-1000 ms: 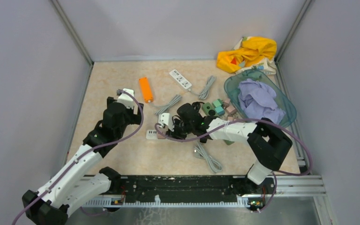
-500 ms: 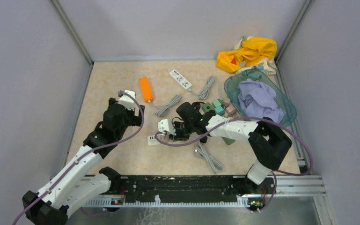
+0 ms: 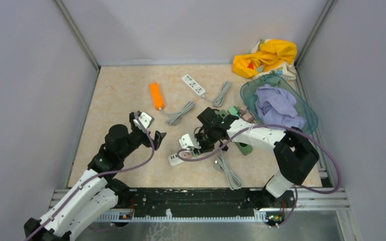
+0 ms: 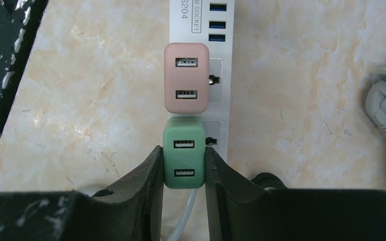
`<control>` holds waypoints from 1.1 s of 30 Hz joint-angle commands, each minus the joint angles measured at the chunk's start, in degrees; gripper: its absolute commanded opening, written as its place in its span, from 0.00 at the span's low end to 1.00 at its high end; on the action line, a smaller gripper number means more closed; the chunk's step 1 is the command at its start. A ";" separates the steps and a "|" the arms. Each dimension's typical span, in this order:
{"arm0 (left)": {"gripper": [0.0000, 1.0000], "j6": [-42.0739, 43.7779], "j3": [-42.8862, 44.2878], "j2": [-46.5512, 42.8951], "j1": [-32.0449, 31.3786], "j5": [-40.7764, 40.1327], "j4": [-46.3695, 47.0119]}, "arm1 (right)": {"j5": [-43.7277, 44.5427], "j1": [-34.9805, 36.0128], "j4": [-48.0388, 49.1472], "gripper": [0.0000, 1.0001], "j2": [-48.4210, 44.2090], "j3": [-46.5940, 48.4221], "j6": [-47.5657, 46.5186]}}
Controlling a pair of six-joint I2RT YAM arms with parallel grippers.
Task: Pull the plug off the socket
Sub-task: Move the socket to the center of the board, then remove the plug from the socket.
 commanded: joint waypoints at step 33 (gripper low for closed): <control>0.87 -3.41 -31.90 2.96 -28.80 7.70 50.33 | -5.28 -7.60 -15.70 0.00 -5.19 -3.53 -22.21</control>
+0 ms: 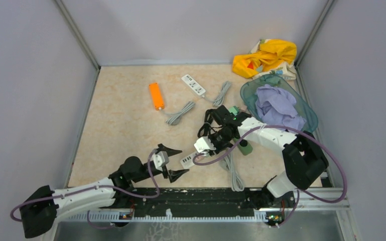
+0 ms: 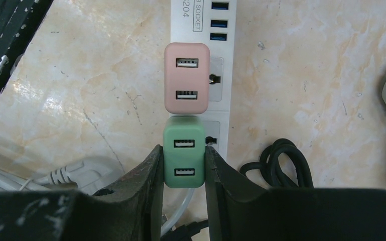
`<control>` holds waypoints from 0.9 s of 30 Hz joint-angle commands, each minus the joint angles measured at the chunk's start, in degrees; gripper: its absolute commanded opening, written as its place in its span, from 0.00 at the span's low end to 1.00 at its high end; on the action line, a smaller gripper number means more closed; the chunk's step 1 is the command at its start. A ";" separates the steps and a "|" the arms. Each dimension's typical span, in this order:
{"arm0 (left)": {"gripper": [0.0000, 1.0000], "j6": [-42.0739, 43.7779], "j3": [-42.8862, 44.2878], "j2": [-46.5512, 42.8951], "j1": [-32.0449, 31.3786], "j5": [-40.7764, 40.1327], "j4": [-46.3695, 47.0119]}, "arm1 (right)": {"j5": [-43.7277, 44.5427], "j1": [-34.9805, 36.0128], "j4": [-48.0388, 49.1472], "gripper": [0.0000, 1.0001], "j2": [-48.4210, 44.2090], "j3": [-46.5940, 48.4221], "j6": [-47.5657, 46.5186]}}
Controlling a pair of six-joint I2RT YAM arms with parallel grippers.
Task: Pull the plug off the socket
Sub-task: Remove the plug from the socket.
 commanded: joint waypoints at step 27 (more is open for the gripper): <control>0.85 4.88 6.18 29.60 -3.46 -8.91 6.76 | -2.61 0.11 -4.44 0.00 0.41 0.79 -0.78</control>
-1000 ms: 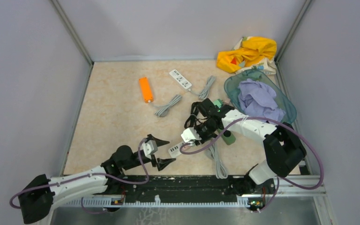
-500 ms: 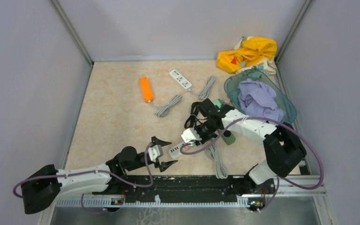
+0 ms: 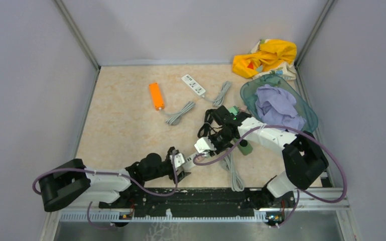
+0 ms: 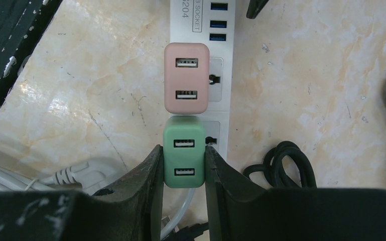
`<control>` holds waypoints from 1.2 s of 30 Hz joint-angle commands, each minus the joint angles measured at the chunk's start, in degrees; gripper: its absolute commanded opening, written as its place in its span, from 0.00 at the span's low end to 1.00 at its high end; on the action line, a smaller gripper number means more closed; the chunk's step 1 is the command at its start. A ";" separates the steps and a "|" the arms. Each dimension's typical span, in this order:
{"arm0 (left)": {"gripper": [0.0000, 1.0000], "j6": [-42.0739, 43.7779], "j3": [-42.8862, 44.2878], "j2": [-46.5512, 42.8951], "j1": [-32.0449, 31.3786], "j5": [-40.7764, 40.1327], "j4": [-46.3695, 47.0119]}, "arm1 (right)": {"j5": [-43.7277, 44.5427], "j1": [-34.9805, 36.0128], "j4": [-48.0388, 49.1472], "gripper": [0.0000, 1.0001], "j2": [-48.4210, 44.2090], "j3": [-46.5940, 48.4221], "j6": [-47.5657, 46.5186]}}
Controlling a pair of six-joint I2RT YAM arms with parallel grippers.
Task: Pull the plug off the socket
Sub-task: Remove the plug from the socket.
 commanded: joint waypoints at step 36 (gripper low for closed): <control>0.00 -6.34 4.76 17.21 0.00 -1.07 10.84 | -3.00 -3.43 9.11 0.00 0.12 -1.39 9.55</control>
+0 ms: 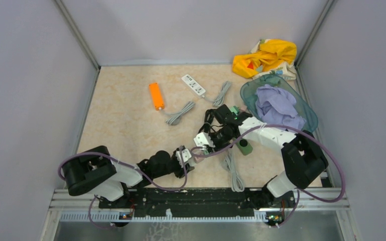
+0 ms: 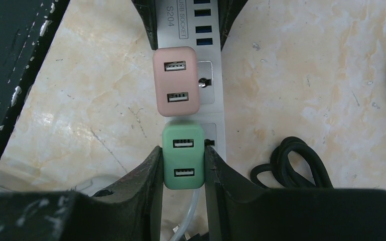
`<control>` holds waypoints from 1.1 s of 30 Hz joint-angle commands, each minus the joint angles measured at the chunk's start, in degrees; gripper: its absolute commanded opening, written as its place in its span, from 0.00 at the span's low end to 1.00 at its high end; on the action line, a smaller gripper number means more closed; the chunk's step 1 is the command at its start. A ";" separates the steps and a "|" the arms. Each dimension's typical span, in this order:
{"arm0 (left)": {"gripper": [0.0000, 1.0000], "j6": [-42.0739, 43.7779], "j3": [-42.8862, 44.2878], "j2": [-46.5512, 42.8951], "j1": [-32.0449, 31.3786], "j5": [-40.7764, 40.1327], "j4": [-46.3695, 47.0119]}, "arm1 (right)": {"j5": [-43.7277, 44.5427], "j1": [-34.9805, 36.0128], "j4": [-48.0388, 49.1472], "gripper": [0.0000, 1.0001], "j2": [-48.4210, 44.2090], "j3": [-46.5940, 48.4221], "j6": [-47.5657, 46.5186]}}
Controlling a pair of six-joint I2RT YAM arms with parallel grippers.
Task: Pull the plug off the socket
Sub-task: Remove the plug from the socket.
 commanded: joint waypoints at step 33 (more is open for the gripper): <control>0.00 -4.01 0.96 1.80 2.89 7.57 1.35 | -12.20 -2.79 1.70 0.00 -2.40 -3.75 -6.18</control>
